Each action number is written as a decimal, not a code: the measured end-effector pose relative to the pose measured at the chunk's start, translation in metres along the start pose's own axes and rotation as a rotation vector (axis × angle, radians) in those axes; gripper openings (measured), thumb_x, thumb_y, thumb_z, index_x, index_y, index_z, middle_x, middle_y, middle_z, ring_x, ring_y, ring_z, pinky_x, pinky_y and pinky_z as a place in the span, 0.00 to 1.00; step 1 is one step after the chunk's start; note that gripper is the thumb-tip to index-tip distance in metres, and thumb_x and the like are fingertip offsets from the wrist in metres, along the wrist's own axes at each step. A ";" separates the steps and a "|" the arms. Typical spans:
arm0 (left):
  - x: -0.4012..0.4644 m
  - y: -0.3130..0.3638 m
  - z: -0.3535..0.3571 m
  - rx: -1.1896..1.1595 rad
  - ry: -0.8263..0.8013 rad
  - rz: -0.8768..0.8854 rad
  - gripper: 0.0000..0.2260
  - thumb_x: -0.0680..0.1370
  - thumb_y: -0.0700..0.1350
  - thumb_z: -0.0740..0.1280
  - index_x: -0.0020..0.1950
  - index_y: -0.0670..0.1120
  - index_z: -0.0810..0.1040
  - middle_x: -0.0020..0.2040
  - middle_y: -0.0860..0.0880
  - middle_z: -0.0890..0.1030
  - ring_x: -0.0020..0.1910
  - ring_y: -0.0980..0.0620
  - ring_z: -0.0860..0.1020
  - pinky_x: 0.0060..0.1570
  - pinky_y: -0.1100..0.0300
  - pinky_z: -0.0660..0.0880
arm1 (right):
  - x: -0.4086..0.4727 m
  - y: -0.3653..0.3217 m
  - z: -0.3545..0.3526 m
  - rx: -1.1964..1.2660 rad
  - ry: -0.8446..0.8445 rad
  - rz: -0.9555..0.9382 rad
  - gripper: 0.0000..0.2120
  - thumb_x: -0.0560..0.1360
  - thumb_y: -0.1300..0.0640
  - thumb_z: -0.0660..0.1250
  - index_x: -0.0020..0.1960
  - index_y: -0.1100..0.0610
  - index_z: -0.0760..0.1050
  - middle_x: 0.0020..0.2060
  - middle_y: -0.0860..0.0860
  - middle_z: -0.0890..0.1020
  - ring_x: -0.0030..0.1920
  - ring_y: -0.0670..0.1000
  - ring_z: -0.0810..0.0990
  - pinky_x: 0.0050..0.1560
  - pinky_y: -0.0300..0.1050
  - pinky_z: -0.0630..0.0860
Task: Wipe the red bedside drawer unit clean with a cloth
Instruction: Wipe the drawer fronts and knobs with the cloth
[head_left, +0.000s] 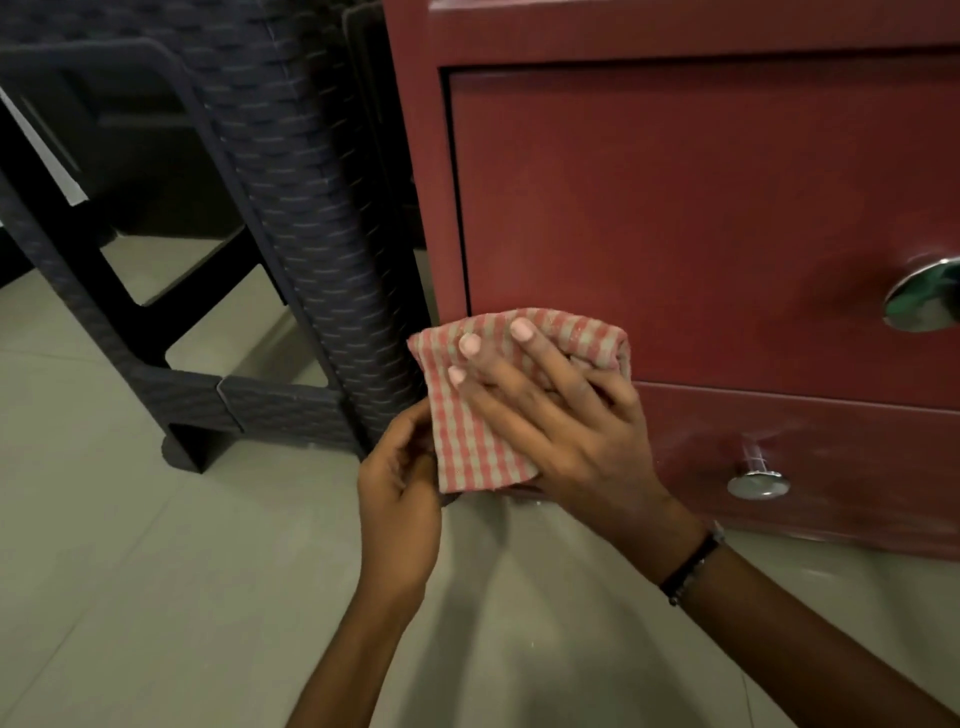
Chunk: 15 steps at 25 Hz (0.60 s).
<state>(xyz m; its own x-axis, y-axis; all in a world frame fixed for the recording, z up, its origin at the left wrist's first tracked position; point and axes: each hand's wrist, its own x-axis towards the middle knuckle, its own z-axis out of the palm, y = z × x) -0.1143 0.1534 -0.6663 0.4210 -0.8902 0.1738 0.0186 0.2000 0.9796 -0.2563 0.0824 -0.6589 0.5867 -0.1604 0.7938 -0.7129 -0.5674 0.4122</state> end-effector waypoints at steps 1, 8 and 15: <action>0.000 0.000 -0.001 -0.015 0.008 -0.007 0.18 0.80 0.29 0.57 0.65 0.44 0.77 0.56 0.52 0.84 0.54 0.57 0.82 0.47 0.68 0.78 | -0.009 -0.006 0.003 0.000 -0.050 -0.031 0.21 0.82 0.54 0.59 0.74 0.51 0.65 0.73 0.47 0.65 0.74 0.50 0.61 0.67 0.48 0.61; -0.009 -0.031 -0.009 0.047 -0.030 -0.203 0.18 0.82 0.33 0.57 0.64 0.51 0.75 0.58 0.54 0.82 0.57 0.57 0.81 0.52 0.67 0.78 | -0.050 -0.019 0.008 -0.004 -0.373 -0.282 0.22 0.82 0.58 0.51 0.76 0.57 0.59 0.76 0.51 0.60 0.76 0.52 0.57 0.72 0.50 0.47; -0.004 -0.016 0.060 0.188 -0.009 -0.076 0.23 0.84 0.45 0.49 0.80 0.43 0.52 0.79 0.39 0.56 0.79 0.42 0.55 0.76 0.42 0.57 | 0.003 -0.003 -0.005 0.056 -0.074 -0.015 0.19 0.82 0.54 0.55 0.73 0.52 0.66 0.73 0.46 0.67 0.74 0.49 0.63 0.70 0.47 0.59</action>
<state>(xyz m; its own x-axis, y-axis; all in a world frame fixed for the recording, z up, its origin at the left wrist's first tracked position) -0.1703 0.1290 -0.6769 0.4170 -0.9035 0.0987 -0.1204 0.0527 0.9913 -0.2542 0.0873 -0.6555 0.6258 -0.2096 0.7513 -0.6823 -0.6139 0.3970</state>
